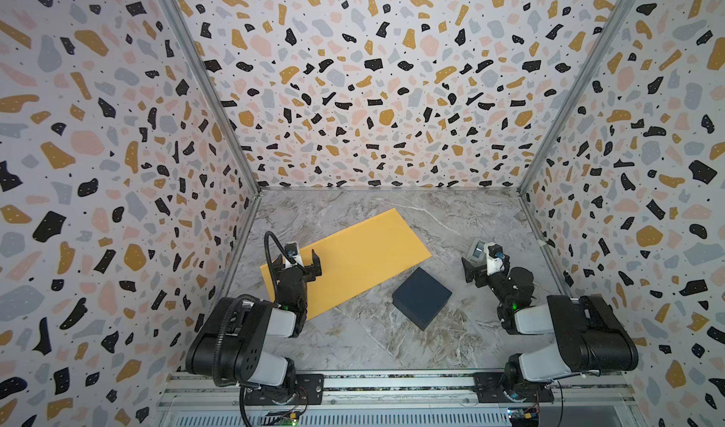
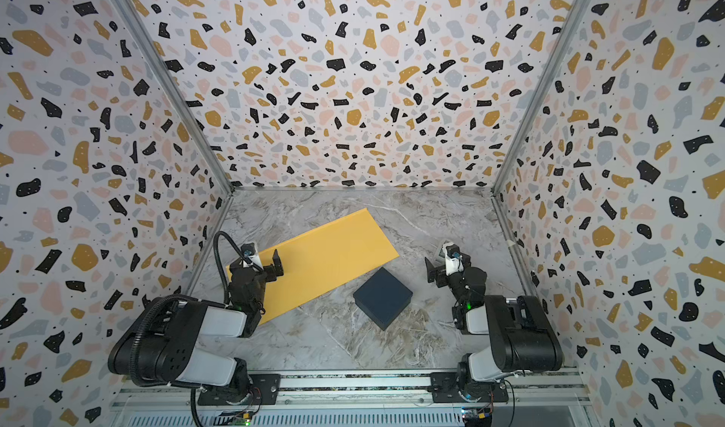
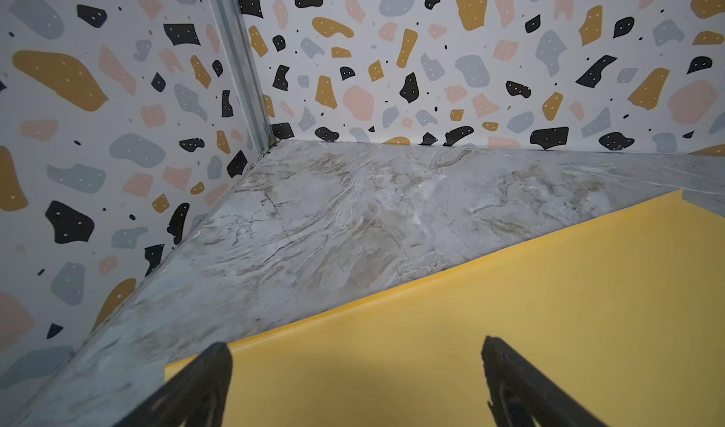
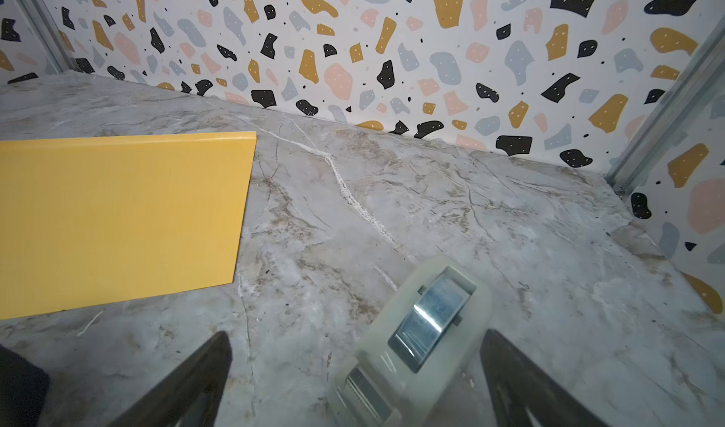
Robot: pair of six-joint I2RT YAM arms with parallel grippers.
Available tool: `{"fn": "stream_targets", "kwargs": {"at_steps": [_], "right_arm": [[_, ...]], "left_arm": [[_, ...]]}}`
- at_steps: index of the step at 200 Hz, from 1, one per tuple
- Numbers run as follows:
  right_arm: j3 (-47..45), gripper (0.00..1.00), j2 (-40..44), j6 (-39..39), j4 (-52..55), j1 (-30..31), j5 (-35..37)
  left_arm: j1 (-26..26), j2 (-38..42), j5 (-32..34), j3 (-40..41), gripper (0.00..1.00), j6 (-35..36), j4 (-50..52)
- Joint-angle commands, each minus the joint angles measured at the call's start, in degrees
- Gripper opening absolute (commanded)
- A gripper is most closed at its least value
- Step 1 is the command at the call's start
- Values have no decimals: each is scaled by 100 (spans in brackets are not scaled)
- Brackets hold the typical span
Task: Wrap a gift box in wrapping paper
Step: Rotate the gift box at the center of the table.
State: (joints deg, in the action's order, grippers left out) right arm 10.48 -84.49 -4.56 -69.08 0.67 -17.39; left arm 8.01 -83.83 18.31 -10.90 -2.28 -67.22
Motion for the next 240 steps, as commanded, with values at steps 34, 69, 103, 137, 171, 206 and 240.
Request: {"fn": "stream_targets", "kwargs": {"at_steps": [34,69,103,137,171,206,240], "right_arm": [[106,99,12,-21,-143,17,12],[104,99,14,-10,-141,19,7],[114,99,-14,50,-149,-29,-42],[121,99,-6,32,-132,-40,-63],[60,99,324,161,-33,236,1005],[724,100,1970,1554,2408,201,2189],[1526,98,3029,2973,4751,6,1422]], "left_arm": [[16,7,21,-78,99,39,-368],[14,-19,94,-90,99,42,-384],[16,-19,107,-94,100,44,-380],[16,-19,112,-97,99,33,-371],[16,77,191,-70,99,-61,-371],[24,1153,743,-826,100,-547,2017],[69,2181,822,-940,100,-1918,2727]]}}
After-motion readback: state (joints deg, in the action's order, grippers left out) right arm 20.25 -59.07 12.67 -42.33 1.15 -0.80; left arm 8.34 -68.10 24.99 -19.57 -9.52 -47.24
